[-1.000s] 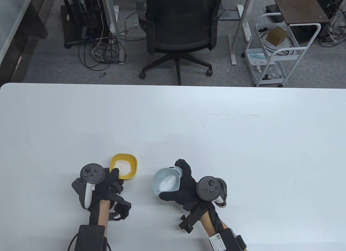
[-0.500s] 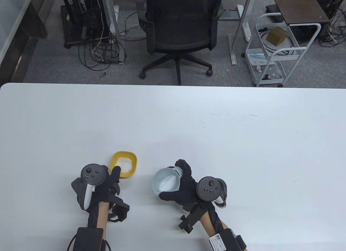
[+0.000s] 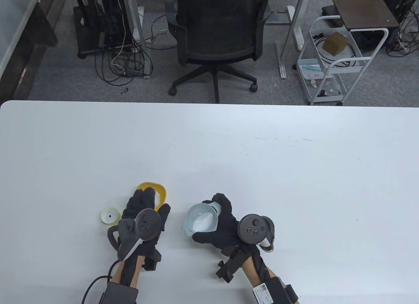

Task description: Unscrew the press dispenser and pour salt into it

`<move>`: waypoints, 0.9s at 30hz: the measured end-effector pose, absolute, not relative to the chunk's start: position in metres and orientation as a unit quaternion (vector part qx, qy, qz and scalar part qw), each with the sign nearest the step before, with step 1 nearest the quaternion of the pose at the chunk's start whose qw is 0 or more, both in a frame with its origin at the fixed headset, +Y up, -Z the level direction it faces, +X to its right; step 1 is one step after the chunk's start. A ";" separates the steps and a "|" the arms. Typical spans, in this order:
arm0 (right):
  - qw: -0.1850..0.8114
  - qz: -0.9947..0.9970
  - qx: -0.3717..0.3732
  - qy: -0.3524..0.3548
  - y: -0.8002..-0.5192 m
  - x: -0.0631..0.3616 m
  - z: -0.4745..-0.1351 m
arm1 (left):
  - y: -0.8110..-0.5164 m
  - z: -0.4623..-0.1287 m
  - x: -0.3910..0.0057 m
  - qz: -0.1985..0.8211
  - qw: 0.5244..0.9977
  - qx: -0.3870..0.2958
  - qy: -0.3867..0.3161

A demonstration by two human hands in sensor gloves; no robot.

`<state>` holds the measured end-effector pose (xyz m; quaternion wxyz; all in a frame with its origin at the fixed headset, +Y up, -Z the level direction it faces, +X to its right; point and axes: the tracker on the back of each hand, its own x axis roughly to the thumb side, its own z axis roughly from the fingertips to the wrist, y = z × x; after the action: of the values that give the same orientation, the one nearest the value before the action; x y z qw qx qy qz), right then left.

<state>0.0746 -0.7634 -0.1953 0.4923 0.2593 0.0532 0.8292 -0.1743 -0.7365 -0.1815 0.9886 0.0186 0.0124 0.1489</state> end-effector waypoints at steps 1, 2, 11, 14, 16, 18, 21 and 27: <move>0.496 0.827 0.260 0.052 -0.764 0.075 -0.195 | -0.738 -0.181 -0.168 0.140 0.990 0.018 0.000; 0.501 0.824 0.259 0.052 -0.764 0.075 -0.195 | -0.739 -0.181 -0.163 0.125 0.992 0.018 -0.015; 0.493 0.831 0.258 0.032 -0.764 0.072 -0.193 | -0.742 -0.179 -0.155 0.103 0.994 0.020 -0.035; 0.492 0.831 0.257 0.026 -0.763 0.072 -0.193 | -0.742 -0.180 -0.157 0.104 0.994 0.022 -0.033; 0.492 0.832 0.256 0.021 -0.763 0.072 -0.193 | -0.742 -0.180 -0.158 0.107 0.993 0.023 -0.033; 0.496 0.830 0.255 0.019 -0.761 0.072 -0.193 | -0.743 -0.180 -0.160 0.108 0.993 0.023 -0.032; 0.502 0.826 0.255 0.017 -0.757 0.073 -0.192 | -0.742 -0.181 -0.162 0.111 0.993 0.024 -0.029; 0.503 0.825 0.257 0.007 -0.754 0.073 -0.192 | -0.743 -0.181 -0.165 0.120 0.992 0.025 -0.026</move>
<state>0.0727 -0.7543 -0.1917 0.5030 0.2572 0.0074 0.8251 -0.1650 -0.7429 -0.1814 0.9921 0.0255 -0.0262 0.1202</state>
